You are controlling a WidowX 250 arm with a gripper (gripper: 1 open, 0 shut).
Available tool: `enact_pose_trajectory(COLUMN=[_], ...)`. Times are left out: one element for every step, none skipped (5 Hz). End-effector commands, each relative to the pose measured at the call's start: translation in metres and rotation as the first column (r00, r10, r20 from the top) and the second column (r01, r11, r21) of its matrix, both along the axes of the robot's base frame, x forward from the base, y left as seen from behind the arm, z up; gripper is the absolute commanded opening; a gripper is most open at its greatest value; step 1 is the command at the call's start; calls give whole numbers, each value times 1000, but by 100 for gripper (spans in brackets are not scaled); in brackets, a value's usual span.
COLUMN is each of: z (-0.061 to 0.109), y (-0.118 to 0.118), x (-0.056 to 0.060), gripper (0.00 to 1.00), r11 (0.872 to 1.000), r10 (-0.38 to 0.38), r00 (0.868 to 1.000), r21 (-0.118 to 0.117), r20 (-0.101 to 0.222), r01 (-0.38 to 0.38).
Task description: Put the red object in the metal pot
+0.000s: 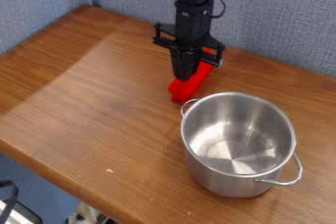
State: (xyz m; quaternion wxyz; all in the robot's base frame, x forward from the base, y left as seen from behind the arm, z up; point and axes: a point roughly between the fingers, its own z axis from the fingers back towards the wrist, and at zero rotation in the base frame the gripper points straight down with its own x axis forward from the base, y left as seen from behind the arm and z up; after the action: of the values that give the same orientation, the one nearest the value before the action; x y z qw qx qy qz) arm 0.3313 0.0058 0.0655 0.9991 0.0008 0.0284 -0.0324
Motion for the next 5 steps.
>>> enact_pose_trajectory(z=[44, 47, 63, 88, 107], y=[-14, -36, -48, -59, -67], x=[12, 15, 16, 11, 12], gripper=[0, 0, 0, 0, 0], r11=[1000, 1000, 1000, 1000, 1000], r10=[-2, -12, -17, -15, -2], r00=[990, 987, 985, 981, 978], r21=[-1, 7, 6, 4, 1], r20=[141, 161, 171, 191, 208], r01=[2, 11, 16, 15, 2])
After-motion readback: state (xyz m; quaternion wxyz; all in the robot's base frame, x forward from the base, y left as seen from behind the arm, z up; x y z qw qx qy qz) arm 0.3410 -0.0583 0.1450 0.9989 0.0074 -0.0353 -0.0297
